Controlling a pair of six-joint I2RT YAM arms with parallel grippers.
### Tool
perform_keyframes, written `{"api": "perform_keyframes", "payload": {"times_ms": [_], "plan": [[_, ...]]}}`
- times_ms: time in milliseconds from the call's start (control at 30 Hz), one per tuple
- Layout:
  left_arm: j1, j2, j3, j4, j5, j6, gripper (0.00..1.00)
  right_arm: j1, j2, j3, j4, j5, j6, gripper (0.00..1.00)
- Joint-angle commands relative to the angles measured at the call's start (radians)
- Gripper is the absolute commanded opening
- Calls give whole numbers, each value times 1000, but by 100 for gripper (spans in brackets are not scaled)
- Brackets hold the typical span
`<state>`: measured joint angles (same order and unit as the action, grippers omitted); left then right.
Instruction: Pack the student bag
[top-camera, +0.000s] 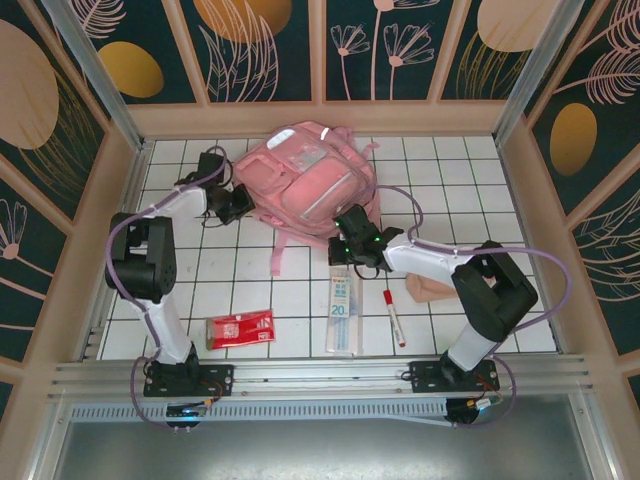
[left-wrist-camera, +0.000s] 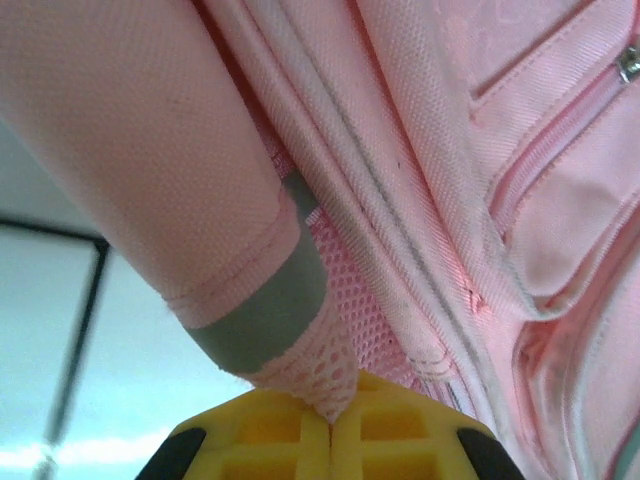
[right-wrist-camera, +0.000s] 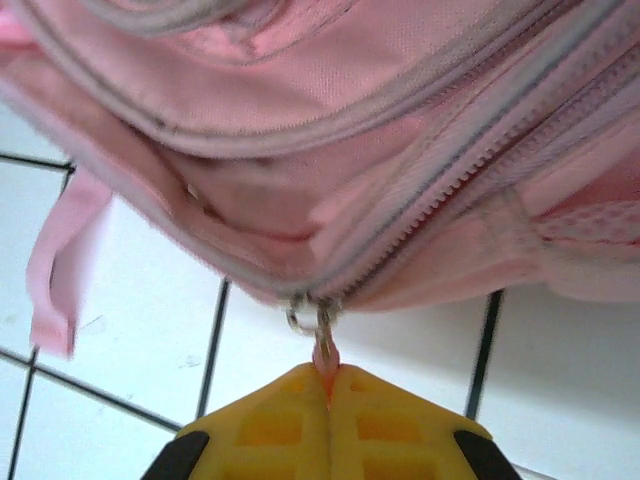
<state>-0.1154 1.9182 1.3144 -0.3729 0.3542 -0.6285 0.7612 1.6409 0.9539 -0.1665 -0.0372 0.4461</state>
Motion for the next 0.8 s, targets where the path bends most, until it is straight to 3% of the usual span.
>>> {"api": "perform_keyframes", "payload": {"times_ms": [0, 100, 200, 300, 467, 600, 767], "plan": [[45, 19, 88, -61, -113, 94, 31, 25, 25, 47, -35, -112, -102, 0], [45, -71, 12, -35, -100, 28, 47, 42, 77, 115, -15, -161, -132, 0], [27, -186, -136, -26, -26, -50, 51, 43, 115, 161, 17, -270, -162, 0], [-47, -312, -277, -13, -52, -116, 59, 44, 135, 179, 53, -349, -171, 0], [-138, -417, -477, 153, -10, -327, 62, 52, 152, 172, 128, -477, -192, 0], [-158, -400, -516, 218, -26, -401, 64, 68, 195, 205, 144, -529, -207, 0], [-174, -357, -537, 312, -40, -478, 62, 109, 243, 267, 104, -499, -233, 0]]}}
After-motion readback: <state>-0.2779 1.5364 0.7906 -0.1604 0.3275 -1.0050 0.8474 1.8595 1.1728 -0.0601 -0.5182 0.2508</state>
